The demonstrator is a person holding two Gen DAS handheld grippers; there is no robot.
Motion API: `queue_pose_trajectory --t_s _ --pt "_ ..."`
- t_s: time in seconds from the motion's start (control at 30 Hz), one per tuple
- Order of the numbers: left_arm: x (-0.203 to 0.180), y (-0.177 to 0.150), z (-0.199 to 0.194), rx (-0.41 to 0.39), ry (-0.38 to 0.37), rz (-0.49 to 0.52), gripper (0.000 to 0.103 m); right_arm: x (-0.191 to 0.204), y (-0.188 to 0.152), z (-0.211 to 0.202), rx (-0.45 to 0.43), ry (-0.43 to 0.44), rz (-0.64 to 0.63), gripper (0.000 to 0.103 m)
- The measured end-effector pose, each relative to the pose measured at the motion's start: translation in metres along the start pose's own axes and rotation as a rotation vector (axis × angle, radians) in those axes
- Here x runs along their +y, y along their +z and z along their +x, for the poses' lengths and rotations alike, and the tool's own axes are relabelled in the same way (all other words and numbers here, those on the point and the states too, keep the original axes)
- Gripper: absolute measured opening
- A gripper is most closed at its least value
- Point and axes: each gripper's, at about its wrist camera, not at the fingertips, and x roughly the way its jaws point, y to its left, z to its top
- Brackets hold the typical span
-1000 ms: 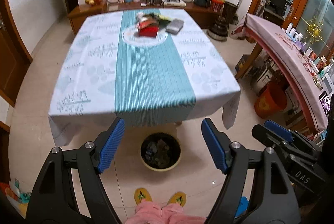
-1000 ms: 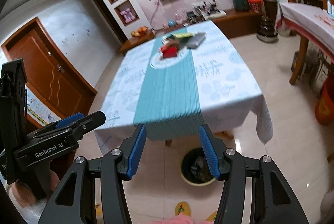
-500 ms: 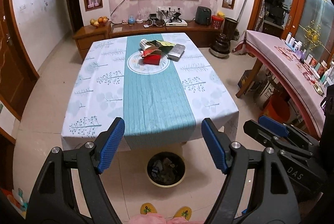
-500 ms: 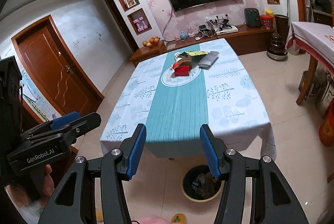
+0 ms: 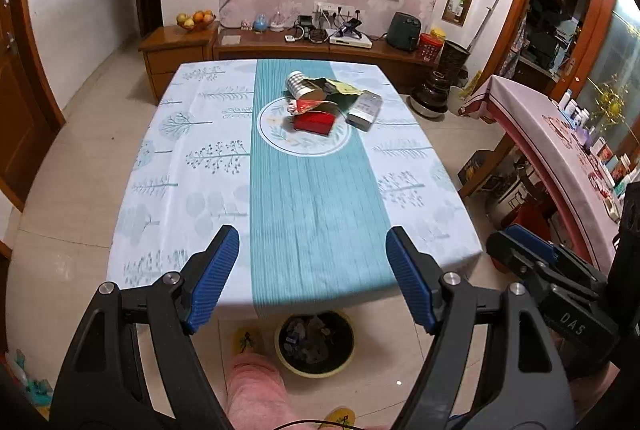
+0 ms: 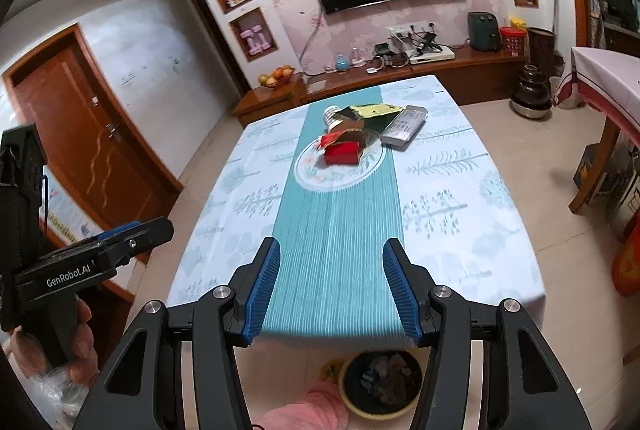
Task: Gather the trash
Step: 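Move both grippers back over the table toward the red wrappers, then grasp the red wrapper and red box with the right gripper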
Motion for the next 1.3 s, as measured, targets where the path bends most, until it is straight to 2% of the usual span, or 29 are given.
queue_pose_trajectory --t_s 0.23,0.3,0.37,0.43,0.63,0.7,0.77,0.83,0.93,1.03,1.1,1.13,1.17,1.2,1.23,1.3 --pt "0.050 0.085 0.093 0.064 -0.042 0.077 0.073 0.003 0.069 0.117 0.043 -0.035 0.165 0.057" --pt "0.063 0.113 0.122 0.082 -0.048 0.122 0.073 0.001 0.086 0.160 0.071 -0.040 0.258 0.059" --pt "0.074 0.138 0.149 0.095 -0.051 0.164 0.073 -0.003 0.101 0.200 0.096 -0.045 0.356 0.068" --pt "0.088 0.164 0.181 0.107 -0.053 0.212 0.073 -0.006 0.114 0.239 0.114 -0.050 0.458 0.071" --pt "0.124 0.224 0.265 0.136 -0.059 0.251 0.073 -0.021 0.133 0.353 0.174 -0.119 0.706 0.074" --pt "0.134 0.235 0.287 0.147 -0.072 0.237 0.073 -0.027 0.137 0.380 0.183 -0.140 0.769 0.076" --pt "0.138 0.237 0.303 0.155 -0.081 0.224 0.073 -0.033 0.140 0.401 0.182 -0.167 0.818 0.082" --pt "0.146 0.243 0.325 0.170 -0.095 0.211 0.073 -0.036 0.145 0.424 0.190 -0.222 0.854 0.084" --pt "0.150 0.241 0.347 0.190 -0.101 0.209 0.073 -0.038 0.150 0.453 0.214 -0.295 0.869 0.085" --pt "0.156 0.243 0.369 0.208 -0.107 0.206 0.073 -0.042 0.149 0.483 0.286 -0.387 0.866 0.085" --pt "0.158 0.243 0.376 0.215 -0.113 0.199 0.073 -0.037 0.151 0.492 0.270 -0.415 0.844 0.081" --pt "0.157 0.243 0.379 0.218 -0.116 0.195 0.073 -0.035 0.152 0.499 0.290 -0.422 0.822 0.076" --pt "0.159 0.243 0.382 0.221 -0.120 0.190 0.073 -0.034 0.153 0.502 0.290 -0.426 0.805 0.066" --pt "0.160 0.244 0.386 0.223 -0.124 0.184 0.073 -0.034 0.152 0.505 0.283 -0.415 0.793 0.061" --pt "0.161 0.246 0.391 0.227 -0.128 0.177 0.073 -0.035 0.150 0.506 0.276 -0.393 0.793 0.051" --pt "0.161 0.249 0.397 0.231 -0.139 0.166 0.073 -0.038 0.147 0.507 0.280 -0.367 0.797 0.046"
